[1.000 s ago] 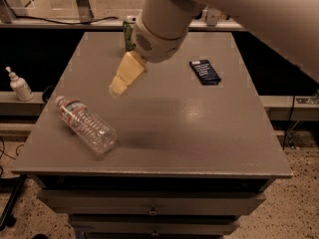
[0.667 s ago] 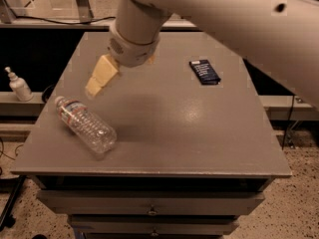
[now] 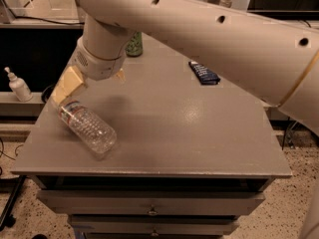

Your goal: Place water bottle upright

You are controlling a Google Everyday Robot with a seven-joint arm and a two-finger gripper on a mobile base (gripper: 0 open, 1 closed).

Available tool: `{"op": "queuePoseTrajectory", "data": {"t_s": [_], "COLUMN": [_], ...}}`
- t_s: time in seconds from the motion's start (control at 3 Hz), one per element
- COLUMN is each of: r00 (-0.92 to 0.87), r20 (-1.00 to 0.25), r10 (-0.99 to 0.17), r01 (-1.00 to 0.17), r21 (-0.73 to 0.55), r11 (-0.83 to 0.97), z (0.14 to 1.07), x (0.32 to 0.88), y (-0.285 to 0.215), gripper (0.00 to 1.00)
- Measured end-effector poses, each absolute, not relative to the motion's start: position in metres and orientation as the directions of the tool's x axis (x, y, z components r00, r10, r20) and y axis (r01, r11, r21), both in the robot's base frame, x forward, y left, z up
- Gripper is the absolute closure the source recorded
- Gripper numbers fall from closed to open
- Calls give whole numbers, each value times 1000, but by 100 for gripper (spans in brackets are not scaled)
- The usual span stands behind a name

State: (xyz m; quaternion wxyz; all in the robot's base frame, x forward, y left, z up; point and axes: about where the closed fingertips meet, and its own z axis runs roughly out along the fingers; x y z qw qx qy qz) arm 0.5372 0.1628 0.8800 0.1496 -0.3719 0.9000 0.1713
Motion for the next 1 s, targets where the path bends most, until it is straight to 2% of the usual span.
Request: {"op": "queuePoseTrajectory", "data": {"t_s": [0.33,1.0], "r00": [-661,-616], "r20": [-406,-379], "r10": [-630,-691], "r01": [-737,-770], "r21": [194,106], "r11": [648,629], "z": [867,845], "x": [528,513], "y": [190,218], "gripper": [0,0]}}
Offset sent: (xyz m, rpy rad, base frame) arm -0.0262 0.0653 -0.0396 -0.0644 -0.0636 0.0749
